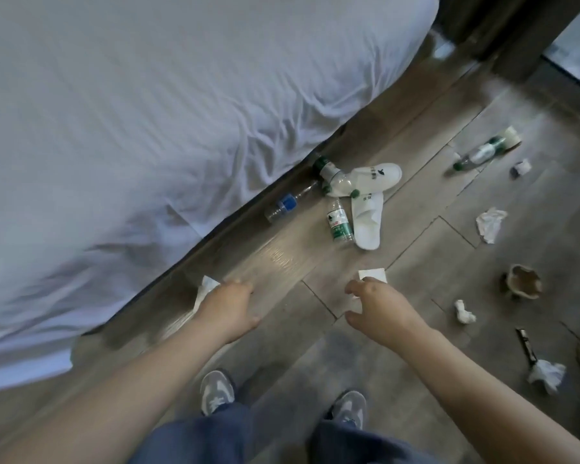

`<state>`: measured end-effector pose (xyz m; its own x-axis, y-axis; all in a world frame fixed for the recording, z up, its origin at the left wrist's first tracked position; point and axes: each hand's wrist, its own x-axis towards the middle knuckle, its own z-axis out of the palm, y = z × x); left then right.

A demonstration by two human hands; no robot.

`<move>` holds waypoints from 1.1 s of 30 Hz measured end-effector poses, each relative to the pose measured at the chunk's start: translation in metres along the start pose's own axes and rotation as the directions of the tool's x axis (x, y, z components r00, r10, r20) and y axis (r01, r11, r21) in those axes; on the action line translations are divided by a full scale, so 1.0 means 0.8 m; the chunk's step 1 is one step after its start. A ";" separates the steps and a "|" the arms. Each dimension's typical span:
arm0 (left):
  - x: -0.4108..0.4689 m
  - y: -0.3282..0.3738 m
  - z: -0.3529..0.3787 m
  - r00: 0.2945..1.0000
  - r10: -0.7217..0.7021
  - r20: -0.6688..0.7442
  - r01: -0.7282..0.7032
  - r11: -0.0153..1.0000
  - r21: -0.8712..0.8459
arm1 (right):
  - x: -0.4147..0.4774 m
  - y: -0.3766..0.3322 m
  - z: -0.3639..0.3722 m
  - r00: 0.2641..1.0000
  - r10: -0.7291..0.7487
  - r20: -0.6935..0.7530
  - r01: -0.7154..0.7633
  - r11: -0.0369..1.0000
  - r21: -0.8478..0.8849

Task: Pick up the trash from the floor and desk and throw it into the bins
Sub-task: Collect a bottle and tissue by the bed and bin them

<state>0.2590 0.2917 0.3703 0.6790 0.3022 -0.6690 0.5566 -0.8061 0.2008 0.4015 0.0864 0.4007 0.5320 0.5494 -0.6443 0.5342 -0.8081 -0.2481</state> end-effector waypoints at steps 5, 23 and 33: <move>0.106 -0.058 0.113 0.999 -0.011 -0.033 0.011 1.000 0.013 | 0.113 0.018 0.119 0.995 -0.098 0.004 0.098 0.992 -0.078; 0.275 -0.199 0.297 0.962 -0.200 -0.187 0.210 0.977 0.034 | 0.280 0.038 0.325 0.917 -0.396 0.048 0.391 0.871 -0.297; 0.303 -0.175 0.322 0.965 -0.082 -0.248 0.053 0.991 -0.120 | 0.277 0.078 0.326 0.954 -0.296 0.049 0.297 0.912 -0.283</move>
<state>0.2225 0.3465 -0.0044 0.7286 0.4841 -0.4845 0.6455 -0.7220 0.2493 0.3816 0.1027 0.0539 0.3170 0.7528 -0.5769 0.8313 -0.5133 -0.2130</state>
